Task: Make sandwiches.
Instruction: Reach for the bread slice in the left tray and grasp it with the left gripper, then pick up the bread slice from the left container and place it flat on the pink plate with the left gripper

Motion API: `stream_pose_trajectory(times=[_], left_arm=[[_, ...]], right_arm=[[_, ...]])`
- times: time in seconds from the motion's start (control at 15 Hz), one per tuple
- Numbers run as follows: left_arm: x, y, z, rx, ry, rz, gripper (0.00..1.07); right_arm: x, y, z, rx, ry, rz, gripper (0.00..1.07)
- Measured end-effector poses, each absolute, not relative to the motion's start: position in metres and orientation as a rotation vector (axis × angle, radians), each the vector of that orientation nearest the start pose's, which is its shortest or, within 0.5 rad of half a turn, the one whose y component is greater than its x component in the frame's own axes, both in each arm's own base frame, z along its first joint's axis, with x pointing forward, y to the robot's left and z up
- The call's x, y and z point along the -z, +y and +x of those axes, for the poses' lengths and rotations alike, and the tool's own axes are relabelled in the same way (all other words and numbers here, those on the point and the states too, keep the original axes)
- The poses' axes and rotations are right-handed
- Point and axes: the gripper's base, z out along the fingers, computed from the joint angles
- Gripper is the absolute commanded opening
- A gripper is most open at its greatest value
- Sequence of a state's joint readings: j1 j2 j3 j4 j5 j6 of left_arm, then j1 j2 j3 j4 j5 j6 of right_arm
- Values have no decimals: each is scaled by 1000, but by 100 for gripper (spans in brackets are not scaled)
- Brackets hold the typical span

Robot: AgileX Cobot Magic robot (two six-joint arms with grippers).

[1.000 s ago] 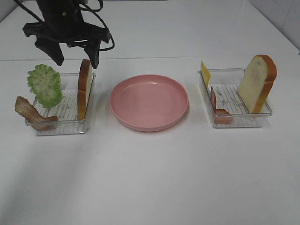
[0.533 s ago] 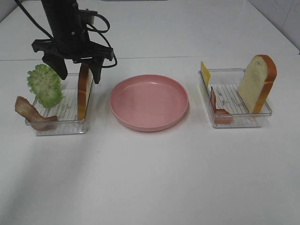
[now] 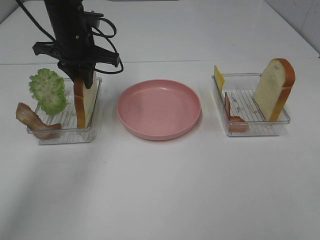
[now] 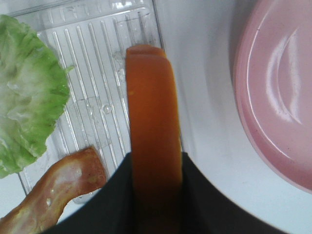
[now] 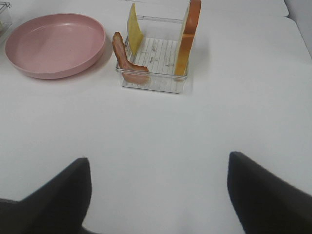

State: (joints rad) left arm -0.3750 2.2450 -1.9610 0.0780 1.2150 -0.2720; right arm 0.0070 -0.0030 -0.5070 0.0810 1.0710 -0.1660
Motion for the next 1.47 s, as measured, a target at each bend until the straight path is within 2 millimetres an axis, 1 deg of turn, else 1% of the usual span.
stream_pose_trajectory(times=[0.07,0.27,0.33,0.4,0.67,0.73,0.8,0.93,1.07,1.2,1.27,1.4,1.47], left_arm=[[-202,-166,441,-32,2961,185,0],[-203,-165,441,-44,2958,188,0],[-208,-165,440,-41,2947,187,0],[-216,-165,439,-34,2933,185,0],[-259,-163,428,39,2850,193,0],[-269,-163,424,86,2839,194,0],[-274,-162,423,155,2840,195,0],[-278,-158,426,382,2833,197,0],[-280,-152,435,572,2767,183,0],[-275,-157,442,723,2708,192,0],[-266,-163,445,809,2706,193,0],[-242,-173,452,953,2723,186,0],[-233,-175,454,990,2728,175,0]], right_arm=[[-279,6,-7,3,2034,-181,75],[-279,6,-7,3,2034,-181,75],[-279,6,-7,3,2034,-181,75],[-279,6,-7,3,2034,-181,75],[-279,6,-7,3,2034,-181,75],[-279,6,-7,3,2034,-181,75],[-279,6,-7,3,2034,-181,75],[-279,6,-7,3,2034,-181,75],[-279,6,-7,3,2034,-181,75],[-279,6,-7,3,2033,-181,75],[-279,6,-7,3,2033,-181,75],[-279,6,-7,3,2033,-181,75],[-279,6,-7,3,2033,-181,75]])
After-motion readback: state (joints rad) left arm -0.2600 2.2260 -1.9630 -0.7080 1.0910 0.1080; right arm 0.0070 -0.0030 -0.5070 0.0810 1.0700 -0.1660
